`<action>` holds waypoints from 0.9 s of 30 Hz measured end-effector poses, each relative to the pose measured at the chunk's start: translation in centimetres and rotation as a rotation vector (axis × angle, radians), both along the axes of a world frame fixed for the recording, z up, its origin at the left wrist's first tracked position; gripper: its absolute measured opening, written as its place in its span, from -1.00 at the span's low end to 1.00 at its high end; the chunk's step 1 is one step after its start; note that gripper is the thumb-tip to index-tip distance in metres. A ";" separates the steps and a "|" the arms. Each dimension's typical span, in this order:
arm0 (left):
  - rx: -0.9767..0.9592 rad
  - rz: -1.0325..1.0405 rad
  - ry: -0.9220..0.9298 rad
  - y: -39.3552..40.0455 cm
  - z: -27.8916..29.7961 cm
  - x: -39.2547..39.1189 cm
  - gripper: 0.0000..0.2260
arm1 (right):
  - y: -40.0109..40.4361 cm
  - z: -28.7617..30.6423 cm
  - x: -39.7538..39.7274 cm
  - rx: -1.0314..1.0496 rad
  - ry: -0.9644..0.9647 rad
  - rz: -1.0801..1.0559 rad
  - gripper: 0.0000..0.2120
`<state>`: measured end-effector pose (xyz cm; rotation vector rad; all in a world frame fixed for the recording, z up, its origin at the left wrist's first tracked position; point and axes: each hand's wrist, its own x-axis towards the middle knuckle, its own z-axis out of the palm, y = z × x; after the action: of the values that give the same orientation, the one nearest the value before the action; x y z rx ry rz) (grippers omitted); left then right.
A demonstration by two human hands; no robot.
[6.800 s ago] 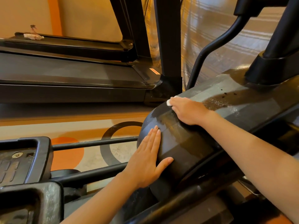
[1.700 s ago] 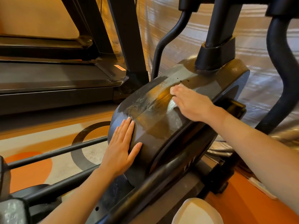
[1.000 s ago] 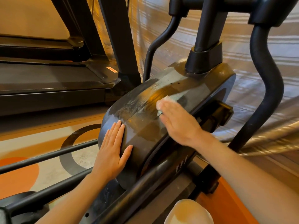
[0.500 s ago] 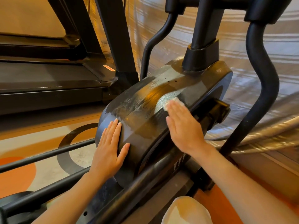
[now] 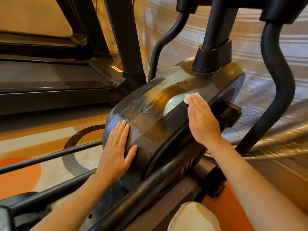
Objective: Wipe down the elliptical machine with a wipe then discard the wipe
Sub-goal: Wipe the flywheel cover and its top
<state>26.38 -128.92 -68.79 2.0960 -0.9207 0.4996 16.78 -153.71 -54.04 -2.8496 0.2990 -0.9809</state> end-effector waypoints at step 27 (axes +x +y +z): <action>0.007 -0.018 -0.017 0.3 -0.1 0.5 -0.34 | -0.6 2.0 1.1 -0.234 0.282 0.291 -0.43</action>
<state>26.90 -128.59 -68.87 2.0913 -0.9513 0.5058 17.83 -154.33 -52.08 -3.1204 -0.2206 -0.5937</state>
